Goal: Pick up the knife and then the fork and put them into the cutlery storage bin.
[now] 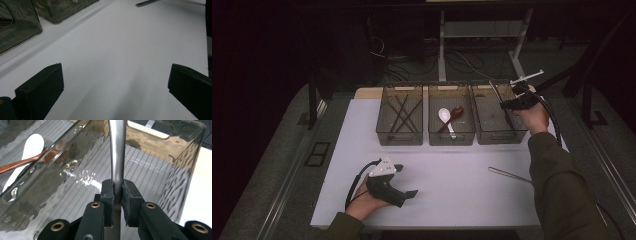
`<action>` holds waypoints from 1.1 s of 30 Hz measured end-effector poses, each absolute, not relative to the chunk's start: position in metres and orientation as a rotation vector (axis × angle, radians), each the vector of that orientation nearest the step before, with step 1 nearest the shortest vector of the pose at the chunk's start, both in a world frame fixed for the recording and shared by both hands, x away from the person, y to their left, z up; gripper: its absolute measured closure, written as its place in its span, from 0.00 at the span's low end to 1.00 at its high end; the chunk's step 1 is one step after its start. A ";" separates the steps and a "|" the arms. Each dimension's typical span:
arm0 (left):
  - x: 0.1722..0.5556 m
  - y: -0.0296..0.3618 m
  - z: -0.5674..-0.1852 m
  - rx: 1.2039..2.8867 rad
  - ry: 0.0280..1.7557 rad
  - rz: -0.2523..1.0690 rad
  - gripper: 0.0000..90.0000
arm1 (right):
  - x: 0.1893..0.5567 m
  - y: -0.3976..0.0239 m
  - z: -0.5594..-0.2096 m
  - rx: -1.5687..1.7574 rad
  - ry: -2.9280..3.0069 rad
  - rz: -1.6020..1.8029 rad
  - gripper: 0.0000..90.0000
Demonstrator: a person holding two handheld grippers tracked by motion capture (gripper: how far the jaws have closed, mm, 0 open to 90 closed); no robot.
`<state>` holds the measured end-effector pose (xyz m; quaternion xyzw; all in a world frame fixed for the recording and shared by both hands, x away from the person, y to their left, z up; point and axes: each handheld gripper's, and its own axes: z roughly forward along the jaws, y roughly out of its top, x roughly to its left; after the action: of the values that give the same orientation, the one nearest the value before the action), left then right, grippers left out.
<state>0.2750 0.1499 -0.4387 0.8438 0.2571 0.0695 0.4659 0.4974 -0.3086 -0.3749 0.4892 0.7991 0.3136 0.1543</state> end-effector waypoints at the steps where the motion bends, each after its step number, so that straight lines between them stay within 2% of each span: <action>1: 0.275 0.150 -0.439 2.074 0.630 0.169 0.00 | 0.498 -0.308 -0.376 1.404 2.294 0.898 0.88; 18: 0.274 0.149 -0.439 2.080 0.627 0.160 0.00 | 0.507 -0.291 -0.394 1.393 2.358 0.793 0.87; 20: 0.274 0.148 -0.440 2.081 0.628 0.158 0.00 | 0.508 -0.290 -0.394 1.393 2.362 0.808 0.92; 25: 0.274 0.148 -0.440 2.084 0.625 0.157 0.00 | 0.507 -0.293 -0.390 1.414 2.348 0.829 0.87; 33: 0.274 0.148 -0.440 2.087 0.625 0.157 0.00 | 0.497 -0.306 -0.377 1.426 2.311 0.963 0.73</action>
<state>0.2740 0.1478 -0.4398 0.8481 0.2541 0.0639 0.4606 0.4973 -0.3062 -0.3765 0.4906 0.7954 0.3315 0.1296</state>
